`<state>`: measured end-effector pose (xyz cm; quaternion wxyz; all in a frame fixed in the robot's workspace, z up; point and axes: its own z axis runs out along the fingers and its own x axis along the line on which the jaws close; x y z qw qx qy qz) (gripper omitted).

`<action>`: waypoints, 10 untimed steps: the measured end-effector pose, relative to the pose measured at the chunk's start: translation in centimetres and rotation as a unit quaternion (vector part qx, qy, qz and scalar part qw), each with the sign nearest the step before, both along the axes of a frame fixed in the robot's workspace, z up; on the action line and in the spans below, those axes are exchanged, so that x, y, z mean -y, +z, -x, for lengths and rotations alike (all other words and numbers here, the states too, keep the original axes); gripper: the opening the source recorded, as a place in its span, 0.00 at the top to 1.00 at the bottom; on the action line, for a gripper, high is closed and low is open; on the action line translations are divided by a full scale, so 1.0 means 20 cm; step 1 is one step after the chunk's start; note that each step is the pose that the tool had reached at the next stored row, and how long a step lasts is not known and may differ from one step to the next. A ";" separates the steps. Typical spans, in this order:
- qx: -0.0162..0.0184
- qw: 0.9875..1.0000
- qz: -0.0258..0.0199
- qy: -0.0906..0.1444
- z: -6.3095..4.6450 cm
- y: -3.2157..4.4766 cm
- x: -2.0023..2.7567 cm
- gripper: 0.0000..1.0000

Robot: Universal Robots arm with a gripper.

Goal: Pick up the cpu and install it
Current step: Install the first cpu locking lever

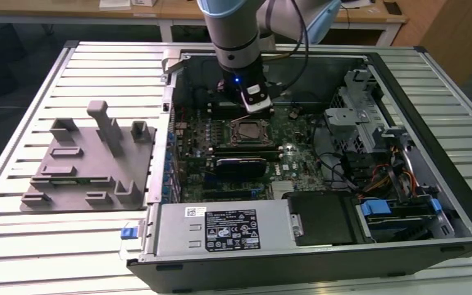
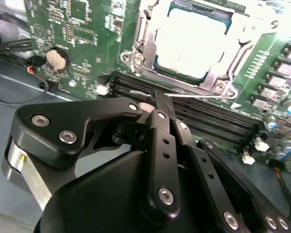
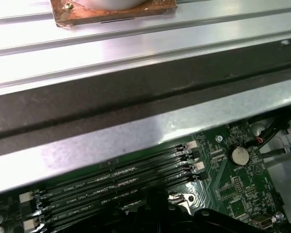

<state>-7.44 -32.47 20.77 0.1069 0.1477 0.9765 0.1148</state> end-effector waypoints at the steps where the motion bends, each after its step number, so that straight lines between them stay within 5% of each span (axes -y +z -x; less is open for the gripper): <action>1: 0.004 1.000 0.000 -0.001 0.00 -0.003 0.000 0.89; 3: 0.008 1.000 0.000 -0.003 0.00 -0.012 0.000 0.89; 10: 0.009 1.000 0.000 -0.008 0.02 -0.033 0.000 0.89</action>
